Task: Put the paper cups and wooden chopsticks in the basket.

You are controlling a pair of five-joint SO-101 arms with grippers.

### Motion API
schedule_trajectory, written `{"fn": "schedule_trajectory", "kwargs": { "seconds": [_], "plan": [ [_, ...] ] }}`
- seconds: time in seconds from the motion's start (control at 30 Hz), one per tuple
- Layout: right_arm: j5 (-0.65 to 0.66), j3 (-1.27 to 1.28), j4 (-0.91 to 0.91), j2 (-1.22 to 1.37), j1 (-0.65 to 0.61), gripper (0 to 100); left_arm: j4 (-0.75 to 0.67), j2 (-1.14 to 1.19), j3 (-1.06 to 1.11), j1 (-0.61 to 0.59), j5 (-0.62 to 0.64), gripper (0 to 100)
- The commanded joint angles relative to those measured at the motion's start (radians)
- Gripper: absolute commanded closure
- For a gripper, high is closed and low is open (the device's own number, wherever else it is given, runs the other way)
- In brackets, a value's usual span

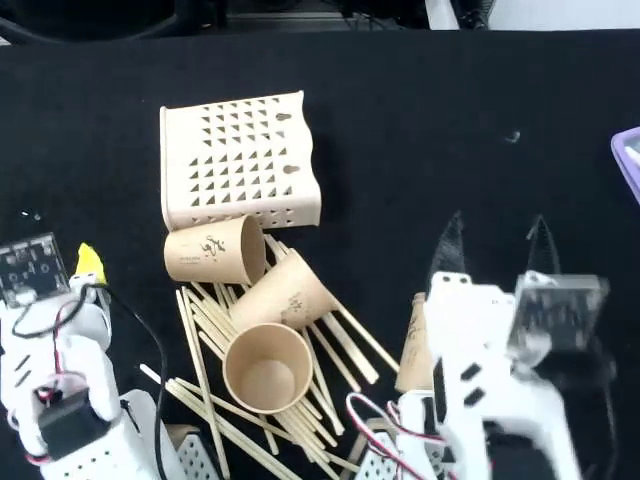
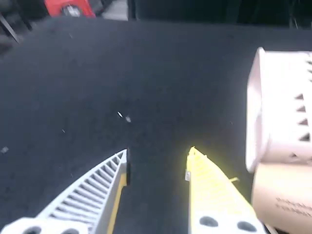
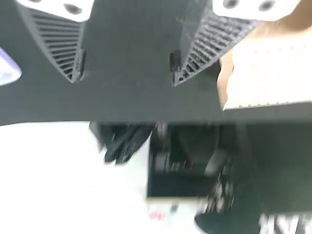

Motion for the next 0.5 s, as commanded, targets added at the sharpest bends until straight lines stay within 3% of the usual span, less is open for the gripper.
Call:
{"fn": "schedule_trajectory", "kwargs": {
  "seconds": [0.0, 0.17, 0.47],
  "plan": [
    [0.018, -0.309, 0.166, 0.357, -0.021, 71.0, 0.029, 0.255, -0.189, 0.053, 0.009, 80],
    [0.017, -0.562, 0.322, 0.714, -0.023, 71.0, 0.126, 0.730, -0.498, 0.142, 0.032, 80],
    [0.018, -0.550, 0.318, 0.931, -0.094, 71.0, 0.265, 1.367, -1.102, 0.357, 0.279, 80]
  ]
}}
